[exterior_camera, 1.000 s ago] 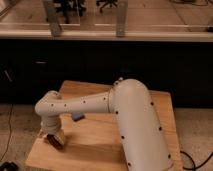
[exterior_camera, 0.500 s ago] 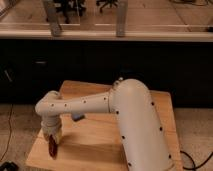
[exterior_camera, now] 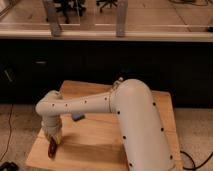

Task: Place the pepper on the white sponge

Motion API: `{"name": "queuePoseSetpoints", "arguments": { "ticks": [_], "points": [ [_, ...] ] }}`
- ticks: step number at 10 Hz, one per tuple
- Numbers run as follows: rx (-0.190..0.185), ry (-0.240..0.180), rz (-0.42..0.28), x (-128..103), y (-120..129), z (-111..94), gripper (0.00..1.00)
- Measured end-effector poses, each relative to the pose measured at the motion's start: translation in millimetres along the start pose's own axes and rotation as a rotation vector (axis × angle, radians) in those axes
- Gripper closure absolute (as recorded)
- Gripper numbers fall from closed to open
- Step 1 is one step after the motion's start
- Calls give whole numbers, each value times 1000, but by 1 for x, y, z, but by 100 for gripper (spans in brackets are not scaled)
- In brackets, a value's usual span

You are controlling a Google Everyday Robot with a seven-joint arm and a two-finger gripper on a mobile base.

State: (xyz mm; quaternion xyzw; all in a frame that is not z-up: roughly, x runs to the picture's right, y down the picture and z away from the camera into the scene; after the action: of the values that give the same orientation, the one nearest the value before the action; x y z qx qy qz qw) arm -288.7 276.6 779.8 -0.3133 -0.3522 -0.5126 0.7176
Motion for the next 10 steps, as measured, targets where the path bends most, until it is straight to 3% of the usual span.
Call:
{"name": "queuePoseSetpoints", "arguments": {
  "ticks": [3,10],
  "points": [
    [17,6,-6,-5,0,-9,98],
    [125,29,-9,-17,7,-69,98]
  ]
}}
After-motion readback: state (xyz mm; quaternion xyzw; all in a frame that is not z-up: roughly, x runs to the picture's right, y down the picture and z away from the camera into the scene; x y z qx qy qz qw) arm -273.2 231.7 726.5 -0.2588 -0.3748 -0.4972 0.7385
